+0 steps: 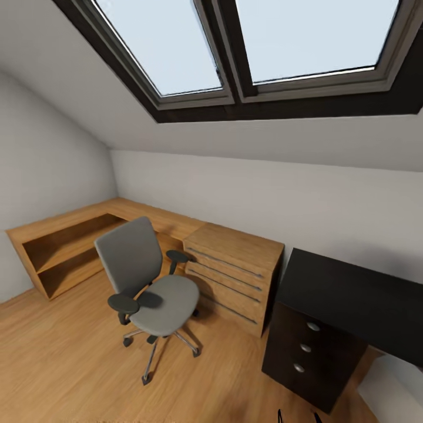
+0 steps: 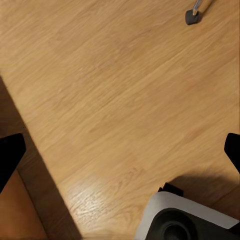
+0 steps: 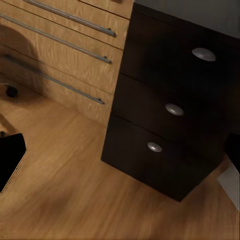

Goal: In the bedroom, organize the workspace by keeping the computer under the desk, ensuring the monitor is on the desk, placing the keyboard on the desk next to the monitor, placing the mouse on the desk next to the keyboard, moving the folder from the swivel chair onto the desk next to the mouse, stacking the notebook on top of the folder with the pen on top of the notebook, and positioning the swivel chair next to the desk.

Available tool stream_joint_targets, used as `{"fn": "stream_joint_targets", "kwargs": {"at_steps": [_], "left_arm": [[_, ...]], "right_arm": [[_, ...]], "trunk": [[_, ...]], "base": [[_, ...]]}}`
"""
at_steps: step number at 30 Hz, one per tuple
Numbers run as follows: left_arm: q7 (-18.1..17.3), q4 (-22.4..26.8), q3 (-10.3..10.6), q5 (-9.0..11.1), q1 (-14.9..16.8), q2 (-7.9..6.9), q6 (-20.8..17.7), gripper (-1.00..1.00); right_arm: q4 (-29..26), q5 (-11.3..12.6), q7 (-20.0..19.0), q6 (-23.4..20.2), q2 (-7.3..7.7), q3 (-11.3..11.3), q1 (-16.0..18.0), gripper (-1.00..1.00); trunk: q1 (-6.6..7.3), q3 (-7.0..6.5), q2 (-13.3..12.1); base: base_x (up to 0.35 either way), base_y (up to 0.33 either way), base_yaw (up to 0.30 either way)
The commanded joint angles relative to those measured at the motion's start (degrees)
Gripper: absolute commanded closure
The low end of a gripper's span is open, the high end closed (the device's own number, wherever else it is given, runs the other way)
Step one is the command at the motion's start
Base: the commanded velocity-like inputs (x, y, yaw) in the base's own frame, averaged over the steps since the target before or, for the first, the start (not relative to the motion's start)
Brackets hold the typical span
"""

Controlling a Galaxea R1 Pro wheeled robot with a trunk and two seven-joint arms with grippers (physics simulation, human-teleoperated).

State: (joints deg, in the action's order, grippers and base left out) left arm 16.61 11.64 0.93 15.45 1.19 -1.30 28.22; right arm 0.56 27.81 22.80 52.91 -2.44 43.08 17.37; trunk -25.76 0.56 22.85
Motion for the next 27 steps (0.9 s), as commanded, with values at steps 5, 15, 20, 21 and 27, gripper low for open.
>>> {"fn": "stream_joint_targets", "kwargs": {"at_steps": [5,15,20,21,27], "left_arm": [[0.09,-0.04,0.12,0.21,0.04,-0.02,0.17,-1.00],[0.09,-0.12,0.20,0.20,0.04,0.12,0.16,-1.00],[0.08,-0.17,0.21,0.20,0.04,0.19,0.16,-1.00],[0.08,-0.54,0.21,0.20,0.04,0.22,0.16,-1.00],[0.04,-1.36,0.29,0.12,0.04,0.24,0.16,-1.00]], "right_arm": [[0.06,0.22,0.32,0.09,-0.02,0.51,0.03,-1.00],[0.06,0.30,0.17,0.09,-0.02,0.51,0.02,-1.00],[0.06,0.30,0.09,0.09,-0.02,0.51,0.02,-1.00],[0.06,0.31,0.07,0.09,-0.02,0.51,0.02,-1.00],[0.06,0.31,0.05,0.01,-0.02,0.51,-0.02,-1.00]], "trunk": [[-0.03,0.06,0.07],[-0.03,0.06,0.07],[-0.03,0.06,0.07],[-0.03,0.06,0.07],[-0.03,0.06,0.07]], "base": [[0.000,0.000,0.288],[0.000,0.000,0.288],[0.000,0.000,0.288],[0.000,0.000,0.288],[0.000,0.000,0.288]]}}
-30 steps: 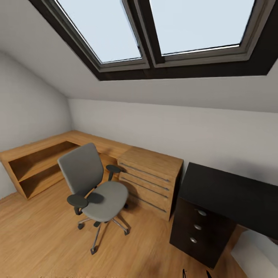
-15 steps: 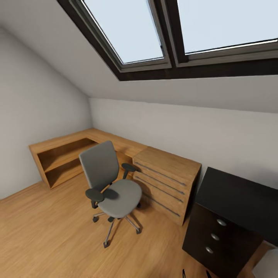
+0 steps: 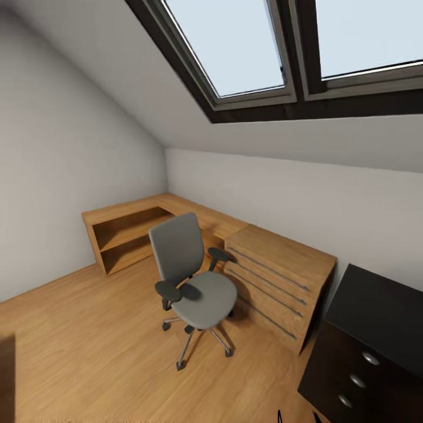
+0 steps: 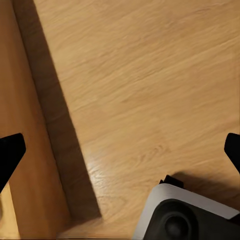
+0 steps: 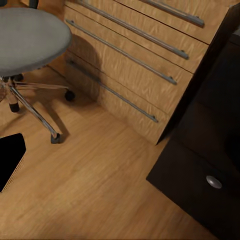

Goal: In the bedroom, organize the workspace by keeping the computer under the desk, ensuring the monitor is on the desk, placing the keyboard on the desk next to the monitor, placing the mouse on the desk next to the keyboard, moving the folder from the swivel chair onto the desk next to the mouse, stacking the notebook on top of the folder with the pen on top of the notebook, and positioning the swivel chair next to the desk.

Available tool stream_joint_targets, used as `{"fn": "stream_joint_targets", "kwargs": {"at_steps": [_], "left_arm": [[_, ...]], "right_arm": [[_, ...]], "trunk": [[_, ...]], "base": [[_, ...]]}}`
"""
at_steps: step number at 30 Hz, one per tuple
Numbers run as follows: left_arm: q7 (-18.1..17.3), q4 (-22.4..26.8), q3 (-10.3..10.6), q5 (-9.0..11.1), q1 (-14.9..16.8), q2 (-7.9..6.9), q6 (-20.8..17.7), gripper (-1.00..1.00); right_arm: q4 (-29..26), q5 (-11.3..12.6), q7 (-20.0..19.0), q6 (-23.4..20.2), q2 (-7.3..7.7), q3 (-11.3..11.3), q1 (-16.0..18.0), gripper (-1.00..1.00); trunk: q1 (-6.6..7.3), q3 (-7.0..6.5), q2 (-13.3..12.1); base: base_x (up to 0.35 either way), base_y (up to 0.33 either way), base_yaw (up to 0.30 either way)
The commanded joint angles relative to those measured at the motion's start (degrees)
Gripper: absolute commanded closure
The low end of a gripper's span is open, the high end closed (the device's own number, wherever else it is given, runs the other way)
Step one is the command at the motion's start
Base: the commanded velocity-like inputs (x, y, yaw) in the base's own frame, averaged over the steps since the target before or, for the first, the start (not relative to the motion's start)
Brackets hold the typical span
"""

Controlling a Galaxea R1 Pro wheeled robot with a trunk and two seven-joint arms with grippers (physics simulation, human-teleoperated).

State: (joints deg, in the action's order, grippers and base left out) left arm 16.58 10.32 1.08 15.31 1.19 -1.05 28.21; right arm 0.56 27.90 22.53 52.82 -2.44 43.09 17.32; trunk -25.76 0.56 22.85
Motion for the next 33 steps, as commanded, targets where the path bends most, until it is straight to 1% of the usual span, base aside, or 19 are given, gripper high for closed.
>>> {"fn": "stream_joint_targets", "kwargs": {"at_steps": [1,6,9,33], "left_arm": [[0.06,-0.07,0.14,0.25,0.04,0.00,0.18,-1.00],[0.05,-0.12,0.14,0.25,0.04,0.00,0.18,-1.00],[0.04,-0.12,0.14,0.25,0.04,0.00,0.18,-1.00],[0.03,-0.12,0.15,0.19,0.04,0.00,0.21,-1.00]], "right_arm": [[0.06,0.21,0.33,-0.20,-0.02,0.48,0.04,-1.00],[-0.95,0.33,0.32,-2.52,0.04,0.42,0.07,-1.00],[-1.19,0.37,0.32,-2.85,0.05,0.42,0.06,-1.00],[-1.37,0.39,0.41,-3.07,0.14,0.32,0.08,-1.00]], "trunk": [[-0.03,0.06,0.07],[-0.03,0.06,0.07],[-0.03,0.06,0.07],[-0.03,0.06,0.07]], "base": [[0.000,0.000,0.288],[0.000,0.000,0.288],[0.000,0.000,0.288],[0.009,0.000,0.288]]}}
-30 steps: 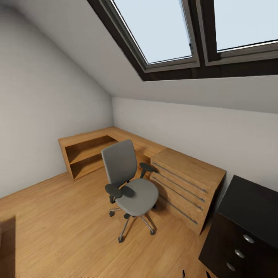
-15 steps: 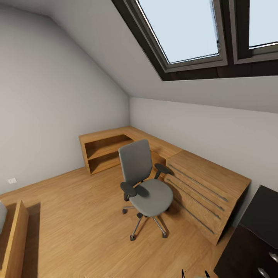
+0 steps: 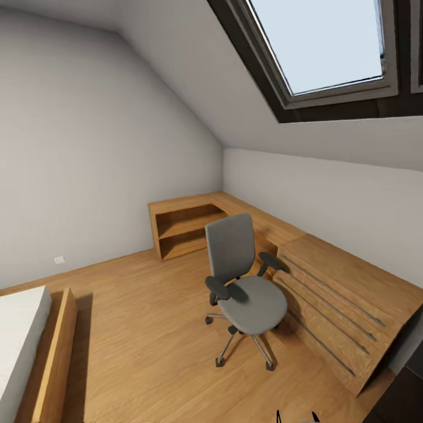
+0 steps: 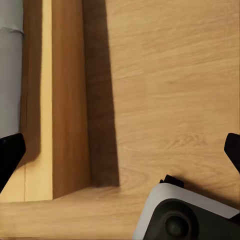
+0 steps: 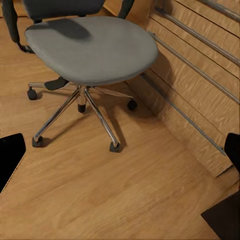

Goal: In the bedroom, organize the workspace by keeping the computer under the desk, ensuring the monitor is on the desk, placing the keyboard on the desk next to the monitor, placing the mouse on the desk next to the keyboard, moving the folder from the swivel chair onto the desk next to the mouse, stacking the notebook on top of the folder with the pen on top of the notebook, and positioning the swivel chair next to the desk.

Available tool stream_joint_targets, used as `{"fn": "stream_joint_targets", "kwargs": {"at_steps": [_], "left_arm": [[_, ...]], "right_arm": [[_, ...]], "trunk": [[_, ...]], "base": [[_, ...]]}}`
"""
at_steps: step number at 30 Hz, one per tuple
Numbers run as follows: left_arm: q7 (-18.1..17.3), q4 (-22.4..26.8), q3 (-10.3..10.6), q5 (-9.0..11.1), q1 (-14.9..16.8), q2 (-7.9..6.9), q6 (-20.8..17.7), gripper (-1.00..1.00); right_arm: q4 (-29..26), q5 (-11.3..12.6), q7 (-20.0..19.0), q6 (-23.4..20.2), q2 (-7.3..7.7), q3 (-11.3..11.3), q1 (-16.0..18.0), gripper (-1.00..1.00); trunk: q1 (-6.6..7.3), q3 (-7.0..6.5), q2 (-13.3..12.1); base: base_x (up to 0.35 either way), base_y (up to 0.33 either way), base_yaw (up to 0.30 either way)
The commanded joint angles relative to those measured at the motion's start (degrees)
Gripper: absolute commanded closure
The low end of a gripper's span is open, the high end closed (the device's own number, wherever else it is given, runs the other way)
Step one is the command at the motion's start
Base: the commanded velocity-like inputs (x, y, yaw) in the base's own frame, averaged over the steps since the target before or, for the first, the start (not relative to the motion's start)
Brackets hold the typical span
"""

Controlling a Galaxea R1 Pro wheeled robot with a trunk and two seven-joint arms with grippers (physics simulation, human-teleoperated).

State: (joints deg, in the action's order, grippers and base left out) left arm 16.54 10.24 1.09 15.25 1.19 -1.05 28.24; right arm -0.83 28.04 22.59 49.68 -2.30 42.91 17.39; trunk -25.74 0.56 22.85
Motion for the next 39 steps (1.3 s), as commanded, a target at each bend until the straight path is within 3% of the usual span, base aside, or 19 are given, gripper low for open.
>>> {"fn": "stream_joint_targets", "kwargs": {"at_steps": [1,12,26,39], "left_arm": [[0.07,-0.04,0.14,0.24,0.04,0.00,0.20,-1.00],[0.07,-0.04,0.18,0.22,0.04,0.00,0.17,-1.00],[0.06,-0.04,0.16,0.22,0.04,0.13,0.06,-1.00],[0.07,-0.04,0.23,0.22,0.04,0.09,0.06,-1.00]], "right_arm": [[0.00,0.25,0.35,0.07,0.00,0.50,0.01,-1.00],[-0.01,0.19,0.26,0.07,0.01,0.50,0.01,-1.00],[-0.05,0.17,0.17,0.66,-0.09,0.67,0.01,-1.00],[-0.05,0.17,0.17,0.60,-0.16,0.68,-0.01,-1.00]], "trunk": [[-0.04,0.07,0.06],[-0.04,0.31,0.06],[-0.04,0.38,0.06],[-0.04,0.38,0.06]], "base": [[0.190,0.000,0.288],[0.295,-0.007,0.285],[0.052,-0.005,0.178],[0.300,0.000,0.277]]}}
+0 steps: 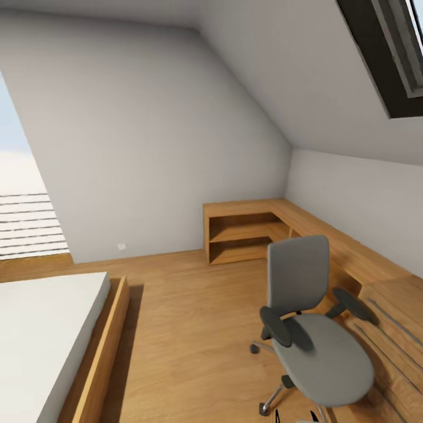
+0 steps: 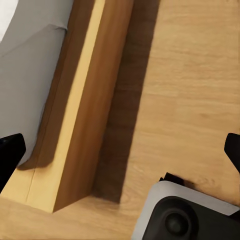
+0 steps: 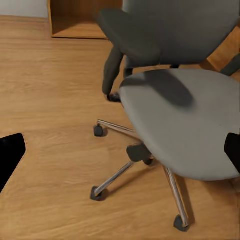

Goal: In the bedroom, organize the workspace by keeping the computer under the desk, ensuring the monitor is on the desk, placing the keyboard on the desk next to the monitor, placing the mouse on the desk next to the keyboard, moving the folder from the swivel chair onto the desk next to the mouse, stacking the notebook on top of the folder with the pen on top of the notebook, and positioning the swivel chair next to the desk.

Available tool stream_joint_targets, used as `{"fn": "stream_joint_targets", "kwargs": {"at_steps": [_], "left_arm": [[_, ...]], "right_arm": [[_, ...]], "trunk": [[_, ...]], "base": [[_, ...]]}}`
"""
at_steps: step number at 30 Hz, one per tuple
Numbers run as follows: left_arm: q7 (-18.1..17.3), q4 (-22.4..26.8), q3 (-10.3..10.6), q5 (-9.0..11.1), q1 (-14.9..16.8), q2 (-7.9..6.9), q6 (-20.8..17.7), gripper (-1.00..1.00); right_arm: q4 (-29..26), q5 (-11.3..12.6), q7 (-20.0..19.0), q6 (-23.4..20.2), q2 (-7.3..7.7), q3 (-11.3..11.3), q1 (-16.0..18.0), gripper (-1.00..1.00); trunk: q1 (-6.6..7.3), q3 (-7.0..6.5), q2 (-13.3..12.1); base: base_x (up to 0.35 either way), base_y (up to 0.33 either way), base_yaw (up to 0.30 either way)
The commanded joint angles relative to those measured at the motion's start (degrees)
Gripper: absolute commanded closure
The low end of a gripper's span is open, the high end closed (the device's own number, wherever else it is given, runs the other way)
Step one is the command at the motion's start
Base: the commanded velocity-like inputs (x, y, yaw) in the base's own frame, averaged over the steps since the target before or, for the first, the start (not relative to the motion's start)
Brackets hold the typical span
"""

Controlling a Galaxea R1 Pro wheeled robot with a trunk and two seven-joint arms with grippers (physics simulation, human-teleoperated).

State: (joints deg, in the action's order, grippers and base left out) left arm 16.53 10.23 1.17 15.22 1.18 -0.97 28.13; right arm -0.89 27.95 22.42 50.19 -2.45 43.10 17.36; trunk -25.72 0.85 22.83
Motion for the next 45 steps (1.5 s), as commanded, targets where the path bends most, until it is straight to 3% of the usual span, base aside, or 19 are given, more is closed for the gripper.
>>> {"fn": "stream_joint_targets", "kwargs": {"at_steps": [1,16,45], "left_arm": [[0.06,-0.04,0.15,0.25,0.05,0.00,0.18,-1.00],[0.08,-0.04,0.15,0.25,0.05,0.00,0.17,-1.00],[0.06,-0.04,0.15,0.25,0.05,0.00,0.26,-1.00]], "right_arm": [[0.01,0.26,0.35,0.08,-0.01,0.50,0.03,-1.00],[0.01,0.12,0.32,0.08,-0.01,0.54,0.04,-1.00],[0.02,-0.01,0.29,0.06,0.07,0.59,0.03,-1.00]], "trunk": [[-0.06,0.09,0.08],[-0.06,0.18,0.08],[-0.06,0.19,0.08]], "base": [[0.321,0.000,0.278],[0.311,0.058,0.229],[0.119,0.032,0.148]]}}
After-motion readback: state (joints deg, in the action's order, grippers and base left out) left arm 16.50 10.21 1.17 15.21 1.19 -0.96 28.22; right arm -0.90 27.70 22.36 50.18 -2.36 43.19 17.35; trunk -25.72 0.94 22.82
